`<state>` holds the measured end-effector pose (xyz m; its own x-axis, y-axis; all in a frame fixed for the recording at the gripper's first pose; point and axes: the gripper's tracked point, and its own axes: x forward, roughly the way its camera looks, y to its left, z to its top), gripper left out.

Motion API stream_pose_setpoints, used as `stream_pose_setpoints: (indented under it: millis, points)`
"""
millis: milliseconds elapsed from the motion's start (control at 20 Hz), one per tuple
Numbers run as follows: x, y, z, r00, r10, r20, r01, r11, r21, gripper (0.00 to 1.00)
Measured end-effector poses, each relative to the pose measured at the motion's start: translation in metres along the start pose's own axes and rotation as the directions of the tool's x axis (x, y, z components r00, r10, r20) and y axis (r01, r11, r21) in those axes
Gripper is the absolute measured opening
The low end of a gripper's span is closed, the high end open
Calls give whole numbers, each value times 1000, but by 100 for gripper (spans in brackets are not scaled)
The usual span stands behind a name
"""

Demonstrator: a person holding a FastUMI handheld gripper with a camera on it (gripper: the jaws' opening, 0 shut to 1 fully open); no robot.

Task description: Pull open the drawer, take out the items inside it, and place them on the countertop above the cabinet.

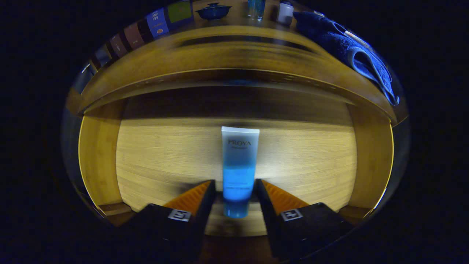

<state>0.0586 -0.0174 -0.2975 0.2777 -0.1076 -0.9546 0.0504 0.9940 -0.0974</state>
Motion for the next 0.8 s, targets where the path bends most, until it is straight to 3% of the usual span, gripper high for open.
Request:
stream_pose_setpoints:
  millis: [100, 250, 400, 800]
  points:
    - [0, -3, -1, 1000, 8, 4, -8, 1000, 3, 48]
    - [3, -3, -1, 1000, 18, 25, -18, 1000, 7, 39]
    - [-5, -4, -7, 999, 39, 31, -41, 998, 38, 39]
    - [-57, -12, 14, 975, 88, 203, -98, 994, 40, 39]
